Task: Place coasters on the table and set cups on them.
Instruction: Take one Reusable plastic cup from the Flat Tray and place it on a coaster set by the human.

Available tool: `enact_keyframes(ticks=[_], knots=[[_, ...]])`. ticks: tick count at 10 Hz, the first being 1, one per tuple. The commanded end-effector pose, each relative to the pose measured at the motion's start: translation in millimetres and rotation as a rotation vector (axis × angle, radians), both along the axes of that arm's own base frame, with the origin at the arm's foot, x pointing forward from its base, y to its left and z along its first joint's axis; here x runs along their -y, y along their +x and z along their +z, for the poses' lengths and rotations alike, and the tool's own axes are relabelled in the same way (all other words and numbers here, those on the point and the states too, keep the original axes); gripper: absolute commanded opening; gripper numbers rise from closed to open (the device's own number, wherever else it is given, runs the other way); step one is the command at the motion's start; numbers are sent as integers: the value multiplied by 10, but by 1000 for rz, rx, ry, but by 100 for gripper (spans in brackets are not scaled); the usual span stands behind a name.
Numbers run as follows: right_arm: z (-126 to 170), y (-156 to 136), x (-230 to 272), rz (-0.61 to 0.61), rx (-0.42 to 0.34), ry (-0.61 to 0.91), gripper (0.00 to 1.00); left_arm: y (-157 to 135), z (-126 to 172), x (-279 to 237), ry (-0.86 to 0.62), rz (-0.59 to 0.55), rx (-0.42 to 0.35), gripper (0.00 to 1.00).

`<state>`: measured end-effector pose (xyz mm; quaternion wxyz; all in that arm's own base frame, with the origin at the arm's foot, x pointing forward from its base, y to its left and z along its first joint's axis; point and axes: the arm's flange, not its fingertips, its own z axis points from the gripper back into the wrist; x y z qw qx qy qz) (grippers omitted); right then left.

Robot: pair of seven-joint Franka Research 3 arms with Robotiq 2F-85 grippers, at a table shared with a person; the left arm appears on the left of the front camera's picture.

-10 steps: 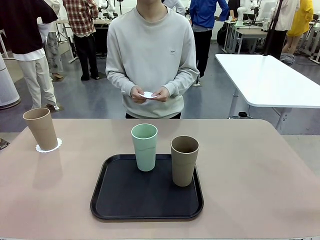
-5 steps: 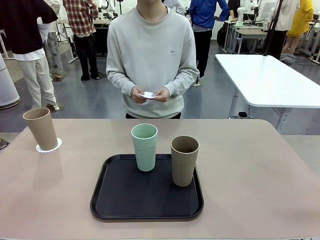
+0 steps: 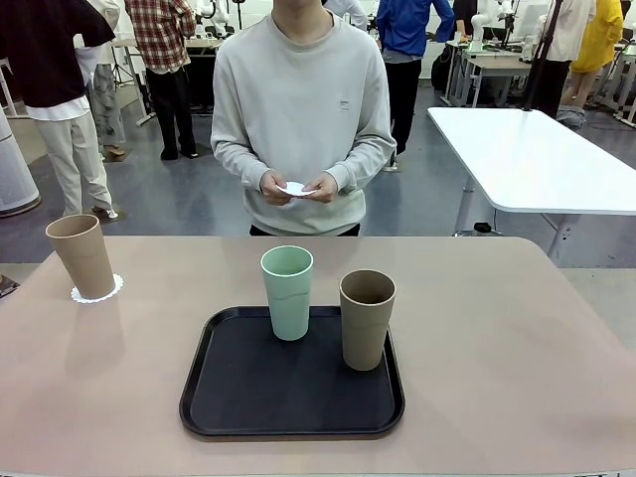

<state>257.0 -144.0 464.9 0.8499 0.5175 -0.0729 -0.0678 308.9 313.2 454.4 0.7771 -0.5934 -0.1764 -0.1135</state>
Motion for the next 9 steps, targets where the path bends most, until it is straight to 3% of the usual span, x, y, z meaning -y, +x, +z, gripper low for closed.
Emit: enact_keyframes(ticks=[1, 9], knots=[[3, 7, 1, 5, 11, 15, 100, -31, -22, -19, -23, 0, -6, 100], [3, 7, 1, 5, 11, 15, 100, -31, -22, -19, -23, 0, -6, 100]])
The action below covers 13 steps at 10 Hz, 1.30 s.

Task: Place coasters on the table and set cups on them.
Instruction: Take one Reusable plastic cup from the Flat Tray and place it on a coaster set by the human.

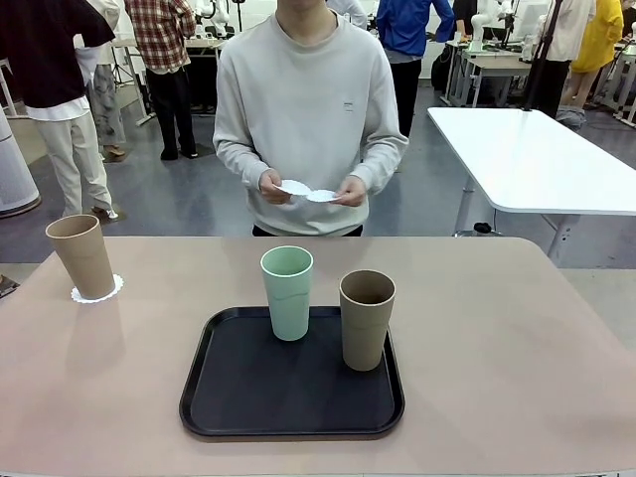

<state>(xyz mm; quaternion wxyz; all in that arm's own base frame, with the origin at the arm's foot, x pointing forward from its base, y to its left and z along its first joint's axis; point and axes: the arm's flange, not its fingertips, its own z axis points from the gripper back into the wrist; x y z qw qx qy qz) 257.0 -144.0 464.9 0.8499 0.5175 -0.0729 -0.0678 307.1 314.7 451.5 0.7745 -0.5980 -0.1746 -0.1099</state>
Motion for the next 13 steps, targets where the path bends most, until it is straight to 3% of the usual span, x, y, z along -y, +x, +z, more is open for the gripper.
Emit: enact_keyframes(ticks=[1, 13], knots=[[3, 7, 1, 5, 11, 15, 100, -13, 7, -4, -12, -1, 2, 100], [3, 7, 1, 5, 11, 15, 100, -13, 7, -4, -12, -1, 2, 100]])
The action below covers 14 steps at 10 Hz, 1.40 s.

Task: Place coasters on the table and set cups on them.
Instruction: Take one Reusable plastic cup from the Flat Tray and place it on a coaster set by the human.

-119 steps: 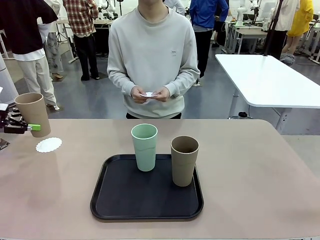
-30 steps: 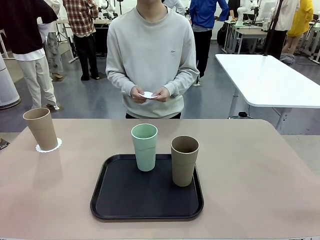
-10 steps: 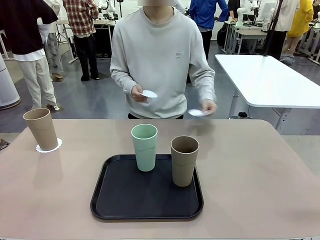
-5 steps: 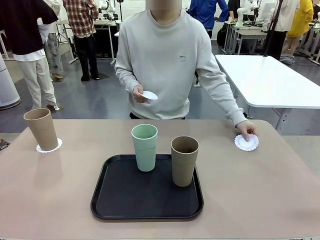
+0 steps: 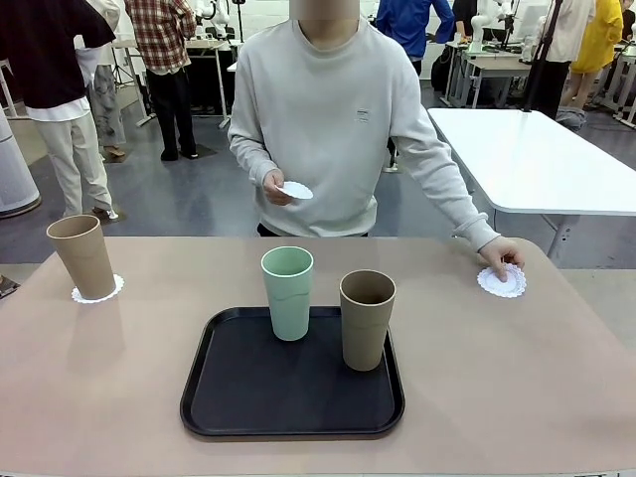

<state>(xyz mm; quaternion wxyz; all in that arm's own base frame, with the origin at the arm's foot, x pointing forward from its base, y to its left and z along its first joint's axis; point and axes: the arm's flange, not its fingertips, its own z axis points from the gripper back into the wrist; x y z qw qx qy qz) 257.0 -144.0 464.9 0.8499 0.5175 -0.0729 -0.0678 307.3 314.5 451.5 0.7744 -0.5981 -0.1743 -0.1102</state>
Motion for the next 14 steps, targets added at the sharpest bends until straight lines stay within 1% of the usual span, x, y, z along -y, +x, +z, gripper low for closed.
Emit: enact_keyframes(ticks=[1, 14], knots=[[3, 7, 1, 5, 11, 15, 100, -16, 7, -6, -12, 0, 1, 100], [3, 7, 1, 5, 11, 15, 100, -16, 7, -6, -12, 0, 1, 100]])
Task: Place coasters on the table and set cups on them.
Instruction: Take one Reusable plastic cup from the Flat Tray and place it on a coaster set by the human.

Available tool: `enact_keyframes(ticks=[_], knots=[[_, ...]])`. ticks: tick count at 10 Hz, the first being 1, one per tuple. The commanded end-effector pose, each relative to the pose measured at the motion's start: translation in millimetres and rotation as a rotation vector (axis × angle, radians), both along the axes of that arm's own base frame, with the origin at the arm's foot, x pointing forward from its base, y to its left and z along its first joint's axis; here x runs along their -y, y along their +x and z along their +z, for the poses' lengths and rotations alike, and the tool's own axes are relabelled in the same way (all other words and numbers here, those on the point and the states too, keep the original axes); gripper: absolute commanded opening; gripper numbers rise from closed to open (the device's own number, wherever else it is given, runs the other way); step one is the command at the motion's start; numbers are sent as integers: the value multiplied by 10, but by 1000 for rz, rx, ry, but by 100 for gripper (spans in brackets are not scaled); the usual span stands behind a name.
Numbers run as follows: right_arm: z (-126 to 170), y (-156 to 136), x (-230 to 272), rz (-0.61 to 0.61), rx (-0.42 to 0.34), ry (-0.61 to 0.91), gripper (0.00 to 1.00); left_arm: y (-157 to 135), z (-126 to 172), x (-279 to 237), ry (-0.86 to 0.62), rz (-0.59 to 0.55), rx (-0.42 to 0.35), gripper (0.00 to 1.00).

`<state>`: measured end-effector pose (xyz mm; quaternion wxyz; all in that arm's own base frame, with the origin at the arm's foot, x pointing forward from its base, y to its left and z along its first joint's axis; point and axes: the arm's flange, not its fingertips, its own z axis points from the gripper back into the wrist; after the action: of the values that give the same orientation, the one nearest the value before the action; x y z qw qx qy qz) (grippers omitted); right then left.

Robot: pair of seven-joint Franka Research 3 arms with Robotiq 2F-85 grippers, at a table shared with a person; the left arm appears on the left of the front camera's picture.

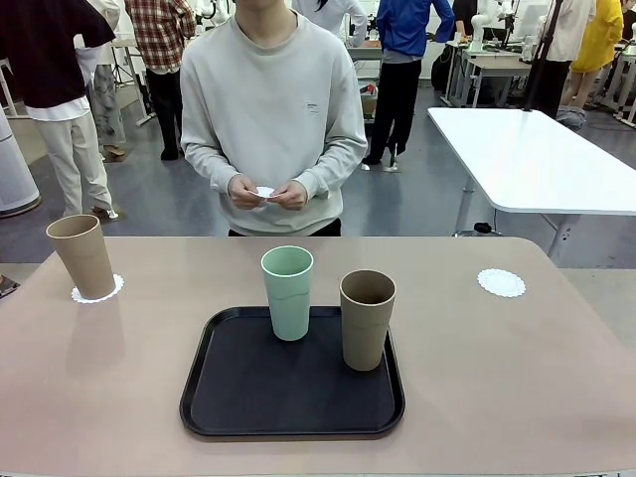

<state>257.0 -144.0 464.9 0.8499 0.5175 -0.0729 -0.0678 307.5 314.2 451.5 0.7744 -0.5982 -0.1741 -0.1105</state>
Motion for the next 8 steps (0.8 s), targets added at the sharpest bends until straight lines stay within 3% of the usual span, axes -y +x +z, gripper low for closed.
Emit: enact_keyframes(ticks=[1, 8], knots=[[3, 7, 1, 5, 11, 15, 100, -18, 7, -9, -12, 0, 1, 100], [3, 7, 1, 5, 11, 15, 100, -18, 7, -9, -12, 0, 1, 100]])
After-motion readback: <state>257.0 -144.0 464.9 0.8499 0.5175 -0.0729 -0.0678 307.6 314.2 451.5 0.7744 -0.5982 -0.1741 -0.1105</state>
